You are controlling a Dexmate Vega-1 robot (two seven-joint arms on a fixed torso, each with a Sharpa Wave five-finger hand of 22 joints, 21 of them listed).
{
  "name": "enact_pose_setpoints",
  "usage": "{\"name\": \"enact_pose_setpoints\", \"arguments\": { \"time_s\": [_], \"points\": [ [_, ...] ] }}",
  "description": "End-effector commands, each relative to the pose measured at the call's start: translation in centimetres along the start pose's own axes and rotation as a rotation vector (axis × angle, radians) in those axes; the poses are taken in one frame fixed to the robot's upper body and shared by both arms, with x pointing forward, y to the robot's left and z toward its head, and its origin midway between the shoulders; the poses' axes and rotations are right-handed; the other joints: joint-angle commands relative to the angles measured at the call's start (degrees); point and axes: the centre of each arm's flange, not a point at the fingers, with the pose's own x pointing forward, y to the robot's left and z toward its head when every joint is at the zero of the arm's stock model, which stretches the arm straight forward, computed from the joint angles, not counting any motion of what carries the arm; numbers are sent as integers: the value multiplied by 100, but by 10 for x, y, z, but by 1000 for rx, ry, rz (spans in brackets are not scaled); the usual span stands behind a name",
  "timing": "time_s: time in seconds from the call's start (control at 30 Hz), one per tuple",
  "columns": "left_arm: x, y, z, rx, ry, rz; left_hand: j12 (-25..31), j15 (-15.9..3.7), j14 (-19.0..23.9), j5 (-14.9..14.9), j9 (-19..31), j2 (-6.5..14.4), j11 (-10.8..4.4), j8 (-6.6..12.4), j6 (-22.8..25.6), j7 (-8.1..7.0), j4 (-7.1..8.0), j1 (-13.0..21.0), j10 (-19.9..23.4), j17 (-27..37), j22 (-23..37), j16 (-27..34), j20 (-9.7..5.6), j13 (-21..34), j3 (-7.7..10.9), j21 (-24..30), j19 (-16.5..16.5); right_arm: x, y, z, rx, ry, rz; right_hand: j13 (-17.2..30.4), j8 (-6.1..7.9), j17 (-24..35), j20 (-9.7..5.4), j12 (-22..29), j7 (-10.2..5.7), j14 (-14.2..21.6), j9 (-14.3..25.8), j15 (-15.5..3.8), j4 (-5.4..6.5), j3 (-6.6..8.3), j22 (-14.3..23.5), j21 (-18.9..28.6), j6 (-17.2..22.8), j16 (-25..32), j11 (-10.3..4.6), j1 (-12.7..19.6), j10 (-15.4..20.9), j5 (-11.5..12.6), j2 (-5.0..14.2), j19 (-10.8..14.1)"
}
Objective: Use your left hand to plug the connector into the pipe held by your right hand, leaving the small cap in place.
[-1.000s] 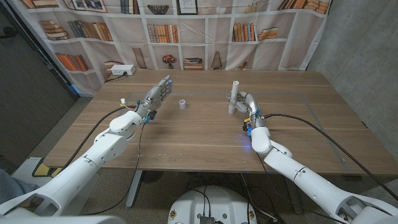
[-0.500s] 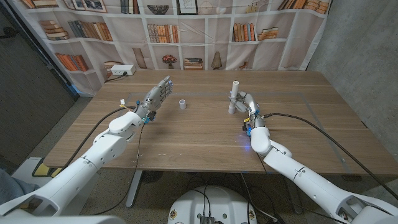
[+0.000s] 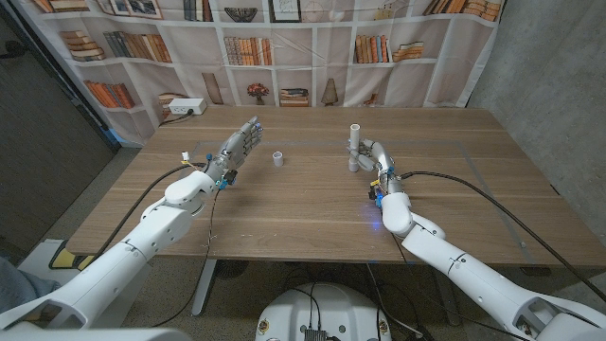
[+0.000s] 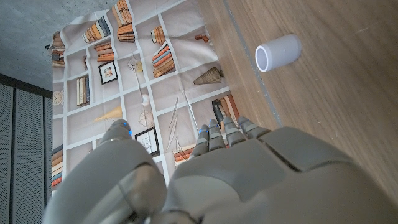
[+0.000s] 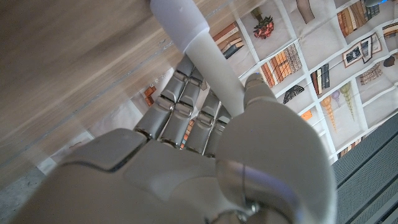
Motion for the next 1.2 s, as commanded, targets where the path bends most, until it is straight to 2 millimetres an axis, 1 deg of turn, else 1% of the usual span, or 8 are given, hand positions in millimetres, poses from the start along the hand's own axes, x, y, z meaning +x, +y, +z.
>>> {"name": "enact_pose_setpoints", "arguments": {
  "time_s": [0.03, 0.2, 0.43, 0.5, 0.57, 0.73, 1.03, 1.2],
  "points": [
    [-1, -2, 5, 19, 11, 5, -19, -7, 50, -25, 21, 7, 23, 19, 57, 15, -37, 2, 65, 22, 5, -16, 2, 5, 20, -1, 2, -4, -11, 7, 32, 0, -21, 11, 36, 16, -784, 66, -162, 294, 31, -655, 421, 538, 59, 165, 557, 87, -50, 6, 268, -49, 31, 194],
    [-1, -3, 11, 53, 27, 13, -2, -10, 150, -40, 21, 126, -23, 31, 120, 11, -93, 153, 161, 16, 2, 1, -22, 4, 96, 34, 105, -7, -17, 11, 46, 17, -21, 14, 35, 4, -784, 77, -145, 501, 54, -659, 438, 599, 93, 296, 647, 115, -21, 12, 465, -72, 8, 316],
    [0, -1, 19, 166, 55, 55, 61, -77, 707, -170, 24, 406, -3, 114, 544, -21, -495, 916, 612, 2, 7, 69, -102, 3, 396, 196, 682, -10, -20, 17, 51, 25, -10, 19, 34, -2, -785, 61, -117, 603, 73, -654, 453, 623, 105, 358, 685, 125, 16, 4, 516, -80, -2, 361],
    [1, -1, 20, 189, 45, 83, 100, -149, 1059, -263, 30, 393, -148, 168, 862, -92, -681, 1206, 932, 8, 20, 102, -134, 5, 454, 301, 1052, -11, -19, 18, 50, 28, -8, 20, 30, -3, -786, 50, -122, 606, 77, -649, 455, 625, 105, 359, 678, 121, 25, 1, 503, -81, -8, 348],
    [1, -2, 22, 221, 34, 111, 133, -253, 1571, -343, 33, 398, -232, 190, 1147, -157, -803, 1414, 1282, 18, 33, 175, -41, 10, 492, 439, 1507, -11, -18, 19, 50, 33, -9, 24, 28, -7, -784, 35, -119, 584, 87, -639, 459, 624, 101, 349, 681, 99, 61, -7, 493, -85, -27, 295],
    [-1, -2, 28, 304, 2, 184, 185, -370, 2017, -389, 36, 392, -466, 309, 1736, -280, -1030, 1829, 1796, 6, 32, 183, -42, 12, 596, 579, 2000, -13, -16, 21, 44, 34, -15, 29, 18, -15, -783, 1, -127, 539, 102, -639, 471, 638, 92, 341, 683, 55, 42, -19, 468, -89, -27, 216],
    [3, 2, 45, 501, 27, 188, 177, -466, 2309, -413, 38, 326, -559, 335, 2016, -333, -1194, 2189, 2069, -3, 27, 173, -97, 13, 672, 627, 2224, -17, -15, 26, 30, 36, -23, 34, 4, -25, -781, -51, -114, 418, 118, -612, 491, 646, 80, 341, 684, -27, 85, -48, 413, -97, -46, 124],
    [9, -1, 55, 618, 37, 196, 146, -504, 2388, -427, 40, 238, -634, 320, 2116, -432, -1324, 2632, 2197, -12, 25, 120, -73, 16, 770, 616, 2267, -19, -13, 26, 35, 43, -21, 36, -11, -16, -785, -74, -124, 386, 124, -633, 492, 676, 70, 348, 670, -48, 91, -37, 390, -94, -22, 86]
  ]
}}
